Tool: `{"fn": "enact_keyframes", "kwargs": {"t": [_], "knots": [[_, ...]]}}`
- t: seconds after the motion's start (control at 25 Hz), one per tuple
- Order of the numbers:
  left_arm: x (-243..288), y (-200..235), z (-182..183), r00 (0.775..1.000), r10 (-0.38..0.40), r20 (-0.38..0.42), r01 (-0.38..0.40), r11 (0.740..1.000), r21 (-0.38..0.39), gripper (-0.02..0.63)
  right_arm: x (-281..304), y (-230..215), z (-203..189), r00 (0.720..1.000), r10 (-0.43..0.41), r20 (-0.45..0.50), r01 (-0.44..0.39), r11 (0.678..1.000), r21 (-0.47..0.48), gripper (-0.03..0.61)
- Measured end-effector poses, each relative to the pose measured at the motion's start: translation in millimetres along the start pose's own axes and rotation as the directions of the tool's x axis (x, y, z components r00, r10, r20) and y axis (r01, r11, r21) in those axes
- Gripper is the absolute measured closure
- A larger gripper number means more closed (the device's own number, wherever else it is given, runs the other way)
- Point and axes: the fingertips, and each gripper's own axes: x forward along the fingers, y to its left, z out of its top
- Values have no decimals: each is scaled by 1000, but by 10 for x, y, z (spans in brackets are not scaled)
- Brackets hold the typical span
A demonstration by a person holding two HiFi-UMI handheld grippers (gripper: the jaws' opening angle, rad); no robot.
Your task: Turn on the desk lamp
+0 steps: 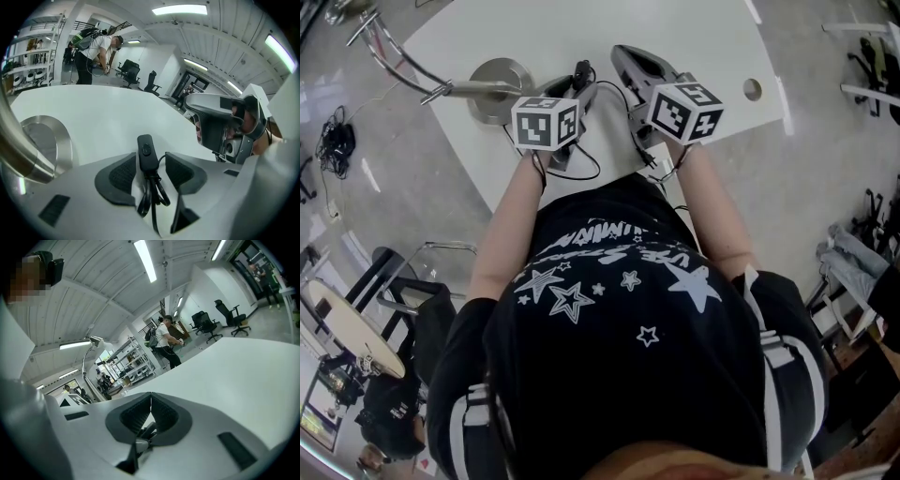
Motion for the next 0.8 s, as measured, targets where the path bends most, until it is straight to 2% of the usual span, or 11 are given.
{"fn": "enact_keyframes", "kwargs": {"t": [0.16, 0.44, 0.52, 0.8], "knots": [[31, 18, -50, 1000, 12, -15, -12, 1000, -16, 414, 10, 2, -47, 1000, 9, -25, -9, 1000, -7, 572], [34, -10, -46, 1000, 22, -15, -22, 1000, 7, 419, 28, 20, -97, 998, 25, -50, -26, 999, -24, 572], [20, -13, -22, 1000, 29, -11, -29, 999, 25, 468, 39, 25, -108, 998, 27, -57, -29, 999, -29, 572], [-19, -76, 3, 998, 41, -37, -37, 993, 116, 475, 67, 60, -124, 995, 41, -88, -45, 998, -48, 572]]}}
